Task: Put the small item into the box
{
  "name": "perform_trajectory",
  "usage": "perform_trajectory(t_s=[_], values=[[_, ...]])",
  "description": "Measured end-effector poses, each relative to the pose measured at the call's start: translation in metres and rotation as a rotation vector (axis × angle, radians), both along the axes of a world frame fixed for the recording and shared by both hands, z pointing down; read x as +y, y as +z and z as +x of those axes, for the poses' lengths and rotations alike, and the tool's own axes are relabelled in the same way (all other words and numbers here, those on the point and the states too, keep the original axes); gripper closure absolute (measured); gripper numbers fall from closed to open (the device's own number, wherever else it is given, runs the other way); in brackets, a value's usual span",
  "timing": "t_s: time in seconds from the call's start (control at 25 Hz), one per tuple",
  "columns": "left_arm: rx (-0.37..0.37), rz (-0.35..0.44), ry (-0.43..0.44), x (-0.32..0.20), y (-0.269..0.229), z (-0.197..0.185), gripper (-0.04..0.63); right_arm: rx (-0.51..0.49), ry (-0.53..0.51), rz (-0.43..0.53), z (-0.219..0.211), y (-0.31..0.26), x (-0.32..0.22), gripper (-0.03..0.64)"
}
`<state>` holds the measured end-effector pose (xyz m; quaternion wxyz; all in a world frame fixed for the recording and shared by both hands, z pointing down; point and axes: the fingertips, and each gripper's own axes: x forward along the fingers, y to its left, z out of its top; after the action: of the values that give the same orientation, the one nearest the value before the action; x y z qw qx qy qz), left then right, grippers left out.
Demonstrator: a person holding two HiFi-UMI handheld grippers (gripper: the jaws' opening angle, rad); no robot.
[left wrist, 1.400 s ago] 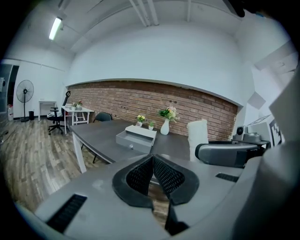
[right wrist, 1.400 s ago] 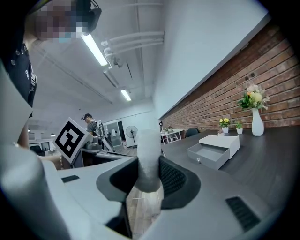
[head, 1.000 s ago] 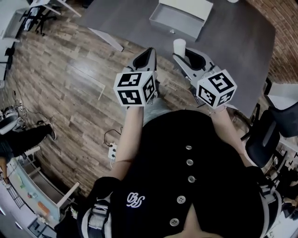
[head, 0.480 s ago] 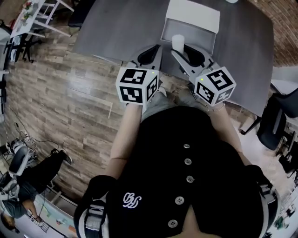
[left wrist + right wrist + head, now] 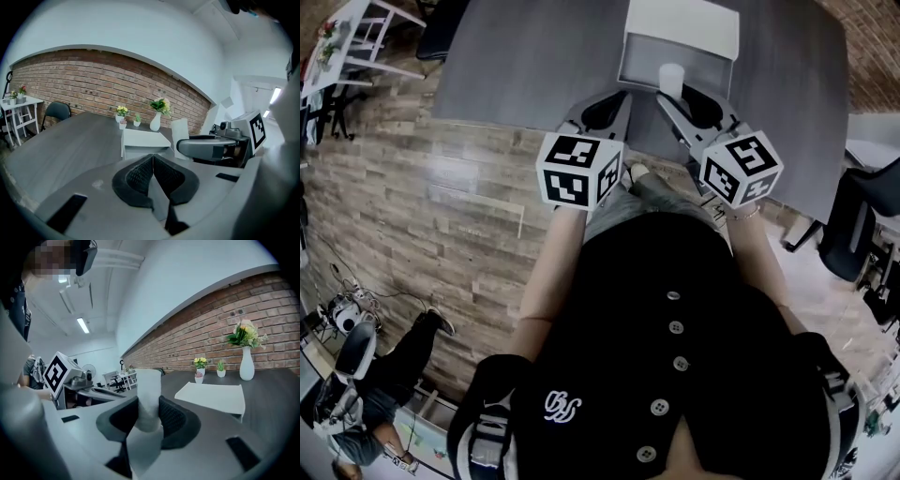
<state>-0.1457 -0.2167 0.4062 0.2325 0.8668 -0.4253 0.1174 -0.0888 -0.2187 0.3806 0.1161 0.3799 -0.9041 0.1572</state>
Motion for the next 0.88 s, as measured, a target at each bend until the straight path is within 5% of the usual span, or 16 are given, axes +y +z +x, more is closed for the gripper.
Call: perform_trajectory(t_s=[0.36,0.64,0.88], values=[[0.047,-0.040,0.028,-0.014,0.007,0.023,0.581,0.136,-0.055,-0.058,0.025,0.018,-0.015,0.483],[0.046,-0.060,0.057,-0.018,0.019,0.041,0.581,0.356,-0.162,-0.097,0.040,0.056,-0.048,0.482],[0.062,-0.099,0.020,-0.028,0.035,0.042,0.581,0.654,-0.281,-0.186,0.051,0.115,-0.082,0.482]])
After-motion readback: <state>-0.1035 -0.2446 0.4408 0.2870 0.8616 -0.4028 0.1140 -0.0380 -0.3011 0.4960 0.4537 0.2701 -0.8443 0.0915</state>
